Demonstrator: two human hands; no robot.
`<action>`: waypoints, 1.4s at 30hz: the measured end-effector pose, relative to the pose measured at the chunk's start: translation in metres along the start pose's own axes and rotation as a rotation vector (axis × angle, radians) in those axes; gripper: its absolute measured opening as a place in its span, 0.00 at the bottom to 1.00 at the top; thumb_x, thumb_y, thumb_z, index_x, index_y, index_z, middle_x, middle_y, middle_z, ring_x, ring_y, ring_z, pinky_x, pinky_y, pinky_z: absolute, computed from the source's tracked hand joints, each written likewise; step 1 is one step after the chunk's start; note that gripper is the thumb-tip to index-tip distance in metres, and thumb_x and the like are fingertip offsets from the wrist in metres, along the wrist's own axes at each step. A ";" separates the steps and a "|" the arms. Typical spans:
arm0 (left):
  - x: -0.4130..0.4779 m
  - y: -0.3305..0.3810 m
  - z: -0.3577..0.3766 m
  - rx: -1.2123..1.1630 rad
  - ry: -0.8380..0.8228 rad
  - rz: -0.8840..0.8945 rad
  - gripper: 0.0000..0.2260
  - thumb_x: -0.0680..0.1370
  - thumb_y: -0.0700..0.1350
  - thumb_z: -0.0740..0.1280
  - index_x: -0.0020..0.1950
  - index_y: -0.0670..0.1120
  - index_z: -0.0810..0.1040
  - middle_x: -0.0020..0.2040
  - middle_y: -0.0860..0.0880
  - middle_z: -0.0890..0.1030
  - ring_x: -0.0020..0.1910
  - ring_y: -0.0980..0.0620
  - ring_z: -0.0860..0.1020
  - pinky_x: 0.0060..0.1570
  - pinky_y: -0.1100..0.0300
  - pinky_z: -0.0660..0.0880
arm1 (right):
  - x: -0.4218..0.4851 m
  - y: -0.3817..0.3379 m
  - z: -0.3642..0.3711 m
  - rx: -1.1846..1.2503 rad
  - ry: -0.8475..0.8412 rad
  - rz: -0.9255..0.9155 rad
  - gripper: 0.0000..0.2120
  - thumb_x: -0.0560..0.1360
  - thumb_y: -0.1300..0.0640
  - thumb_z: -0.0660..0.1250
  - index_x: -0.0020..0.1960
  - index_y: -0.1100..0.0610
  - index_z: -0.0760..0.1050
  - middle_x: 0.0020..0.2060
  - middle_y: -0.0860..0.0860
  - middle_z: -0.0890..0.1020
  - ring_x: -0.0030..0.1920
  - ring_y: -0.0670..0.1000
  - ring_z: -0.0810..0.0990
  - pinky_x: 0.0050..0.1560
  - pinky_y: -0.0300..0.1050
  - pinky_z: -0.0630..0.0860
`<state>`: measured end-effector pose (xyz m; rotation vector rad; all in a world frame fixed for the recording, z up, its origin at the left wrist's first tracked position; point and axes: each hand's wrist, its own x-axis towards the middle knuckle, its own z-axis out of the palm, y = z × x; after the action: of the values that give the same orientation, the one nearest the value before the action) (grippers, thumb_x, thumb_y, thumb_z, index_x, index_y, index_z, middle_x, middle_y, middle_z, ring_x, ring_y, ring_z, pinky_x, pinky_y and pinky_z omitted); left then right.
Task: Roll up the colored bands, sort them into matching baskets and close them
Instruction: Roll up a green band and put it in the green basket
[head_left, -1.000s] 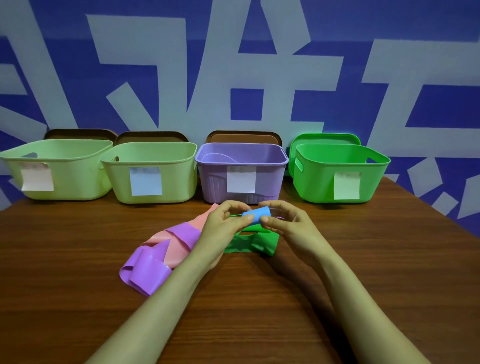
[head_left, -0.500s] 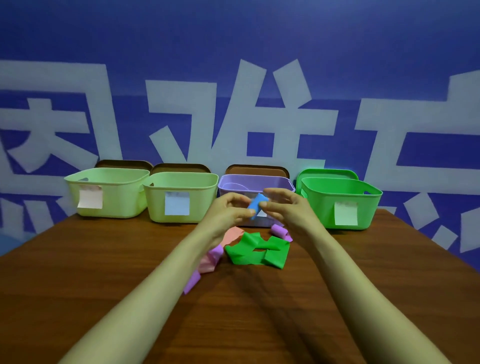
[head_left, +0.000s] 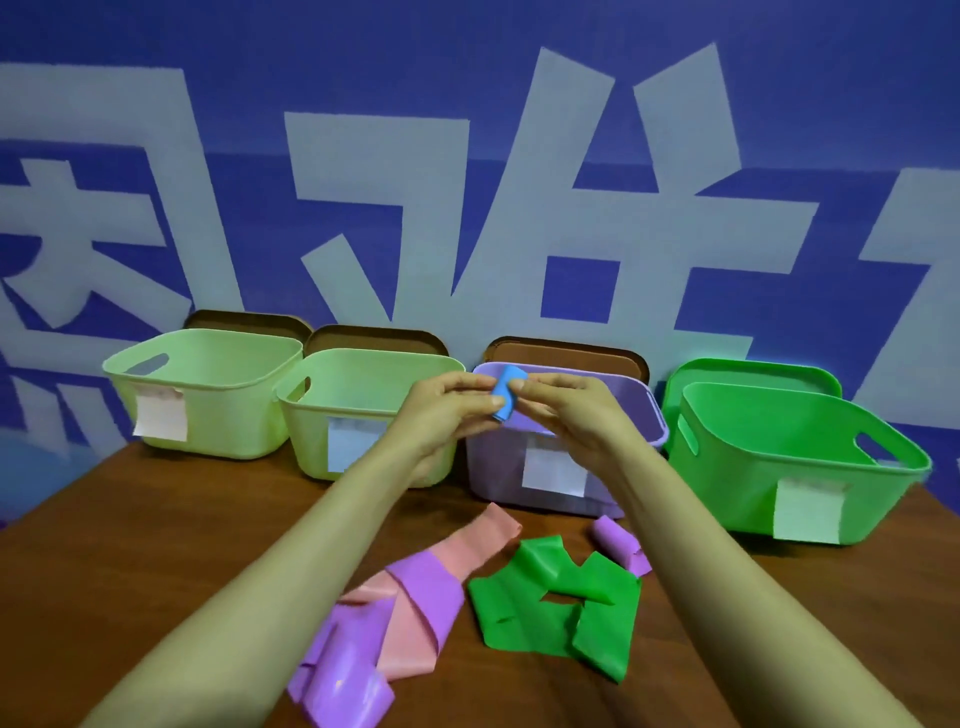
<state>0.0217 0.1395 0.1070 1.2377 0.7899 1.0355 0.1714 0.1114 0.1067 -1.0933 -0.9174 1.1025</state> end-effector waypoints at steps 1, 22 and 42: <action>0.011 0.004 -0.002 0.003 0.022 -0.035 0.08 0.74 0.30 0.67 0.49 0.40 0.78 0.43 0.44 0.82 0.39 0.51 0.81 0.40 0.64 0.81 | 0.013 -0.004 0.002 -0.012 -0.002 0.036 0.10 0.73 0.68 0.69 0.54 0.68 0.78 0.45 0.57 0.83 0.44 0.49 0.83 0.49 0.36 0.80; 0.152 0.039 -0.165 0.245 0.191 -0.589 0.05 0.78 0.34 0.62 0.48 0.40 0.78 0.46 0.42 0.80 0.43 0.50 0.80 0.43 0.65 0.78 | 0.188 0.022 0.148 -0.047 -0.048 0.716 0.08 0.75 0.70 0.66 0.41 0.60 0.71 0.39 0.57 0.79 0.39 0.52 0.80 0.40 0.41 0.81; 0.202 -0.042 -0.210 1.076 -0.098 -0.675 0.16 0.77 0.35 0.57 0.32 0.51 0.63 0.51 0.39 0.77 0.47 0.49 0.70 0.44 0.61 0.66 | 0.233 0.156 0.171 -0.468 0.123 0.903 0.07 0.72 0.67 0.71 0.40 0.63 0.72 0.44 0.60 0.77 0.49 0.61 0.81 0.54 0.57 0.79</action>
<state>-0.0898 0.4036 0.0388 1.6751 1.6393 -0.0800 0.0269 0.3876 0.0029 -2.0522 -0.5809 1.5473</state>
